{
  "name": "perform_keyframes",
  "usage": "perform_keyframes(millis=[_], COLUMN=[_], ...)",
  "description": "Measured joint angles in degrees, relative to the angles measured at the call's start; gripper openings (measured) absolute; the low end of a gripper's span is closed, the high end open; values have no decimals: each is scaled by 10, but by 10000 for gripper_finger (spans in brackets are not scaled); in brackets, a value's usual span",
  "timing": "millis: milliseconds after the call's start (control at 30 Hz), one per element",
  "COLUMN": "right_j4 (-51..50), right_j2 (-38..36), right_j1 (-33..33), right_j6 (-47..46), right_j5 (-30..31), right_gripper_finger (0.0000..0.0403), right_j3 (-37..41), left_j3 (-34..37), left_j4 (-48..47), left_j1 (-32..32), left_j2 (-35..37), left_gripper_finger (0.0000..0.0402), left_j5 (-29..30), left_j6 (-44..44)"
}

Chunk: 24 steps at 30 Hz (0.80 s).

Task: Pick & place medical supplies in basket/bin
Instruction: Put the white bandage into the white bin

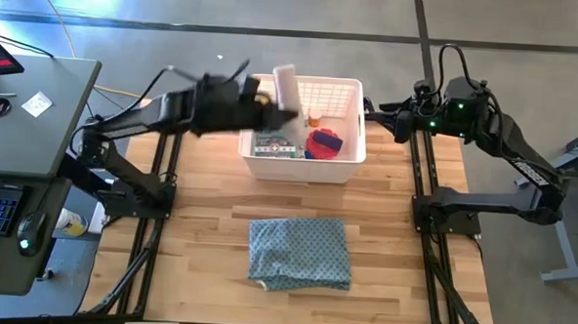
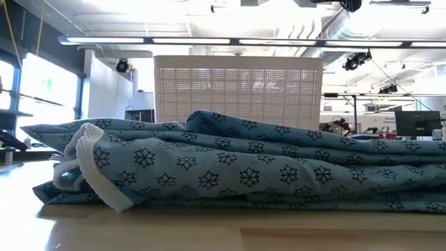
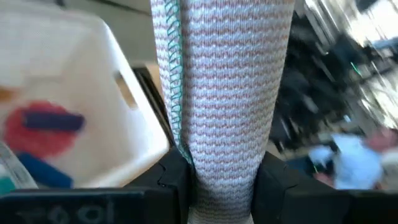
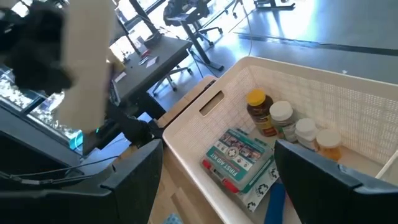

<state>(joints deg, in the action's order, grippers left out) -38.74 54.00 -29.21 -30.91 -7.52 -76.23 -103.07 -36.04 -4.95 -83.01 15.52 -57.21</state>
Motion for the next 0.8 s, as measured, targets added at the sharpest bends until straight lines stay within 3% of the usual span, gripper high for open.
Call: perform_keyframes(millis=[333, 500, 800], right_j4=[0, -7, -29], right_j2=[0, 0, 1], right_j1=[0, 0, 0], right_j6=[-32, -60, -109], right_j5=[48, 48, 81], right_gripper_finger=[298, 298, 298], right_j3=[0, 0, 0], left_j3=[0, 1, 1], left_j4=[89, 127, 122], left_j1=[-148, -188, -221], left_j2=[-112, -190, -281], left_gripper_finger=[151, 152, 152], left_j5=[-181, -263, -351], left_j6=[36, 12, 15])
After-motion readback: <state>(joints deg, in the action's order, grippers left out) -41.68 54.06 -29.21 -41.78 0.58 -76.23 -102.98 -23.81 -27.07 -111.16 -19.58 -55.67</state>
